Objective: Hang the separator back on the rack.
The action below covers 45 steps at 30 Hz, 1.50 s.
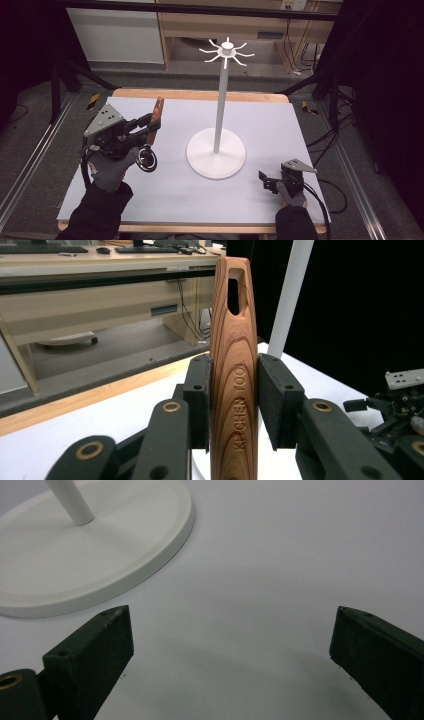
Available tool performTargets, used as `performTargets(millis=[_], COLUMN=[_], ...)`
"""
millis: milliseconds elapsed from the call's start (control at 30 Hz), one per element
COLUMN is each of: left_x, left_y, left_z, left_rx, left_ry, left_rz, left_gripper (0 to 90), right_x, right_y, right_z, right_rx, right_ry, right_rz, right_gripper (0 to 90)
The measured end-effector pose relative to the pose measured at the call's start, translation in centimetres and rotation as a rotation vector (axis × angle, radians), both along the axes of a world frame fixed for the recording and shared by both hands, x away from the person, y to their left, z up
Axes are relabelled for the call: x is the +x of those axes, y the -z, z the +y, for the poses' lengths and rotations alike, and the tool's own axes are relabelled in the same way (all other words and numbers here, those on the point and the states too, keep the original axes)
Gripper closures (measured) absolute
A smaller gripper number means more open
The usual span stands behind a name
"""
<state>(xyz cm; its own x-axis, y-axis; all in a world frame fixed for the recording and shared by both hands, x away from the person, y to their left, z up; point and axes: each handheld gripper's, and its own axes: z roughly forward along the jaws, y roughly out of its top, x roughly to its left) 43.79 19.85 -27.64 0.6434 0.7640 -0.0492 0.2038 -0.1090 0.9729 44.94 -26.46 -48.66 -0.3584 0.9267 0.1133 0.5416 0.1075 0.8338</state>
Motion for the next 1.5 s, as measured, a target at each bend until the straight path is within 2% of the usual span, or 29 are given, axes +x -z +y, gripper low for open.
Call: performTargets(millis=[400, 900, 1367, 1400, 1433, 1500], left_x=[0.4, 0.4, 0.4, 0.4, 0.5, 0.4], left_y=[-2.0, -4.3, -5.6, -5.7, -5.9, -6.2], left_z=[-1.5, -3.0, -4.1, -4.3, -4.3, -4.5], left_rx=[-0.025, -0.021, -0.035, -0.037, -0.032, -0.040], left_ry=[0.025, 0.036, 0.054, 0.054, 0.055, 0.056], left_rz=[-0.032, -0.071, -0.093, -0.095, -0.117, -0.113], left_gripper=[67.8, 67.8, 67.8, 67.8, 67.8, 67.8], right_x=[0.0, 0.0, 0.0, 0.0, 0.0, 0.0], right_y=[0.0, 0.0, 0.0, 0.0, 0.0, 0.0], right_z=[0.0, 0.0, 0.0, 0.0, 0.0, 0.0], right_rx=[0.001, 0.000, 0.001, 0.001, 0.001, 0.001], right_ry=[0.002, 0.000, 0.000, 0.000, -0.001, 0.000], right_rz=[0.006, 0.003, 0.004, 0.004, 0.006, 0.005], right_gripper=[4.3, 4.3, 4.3, 4.3, 4.3, 4.3])
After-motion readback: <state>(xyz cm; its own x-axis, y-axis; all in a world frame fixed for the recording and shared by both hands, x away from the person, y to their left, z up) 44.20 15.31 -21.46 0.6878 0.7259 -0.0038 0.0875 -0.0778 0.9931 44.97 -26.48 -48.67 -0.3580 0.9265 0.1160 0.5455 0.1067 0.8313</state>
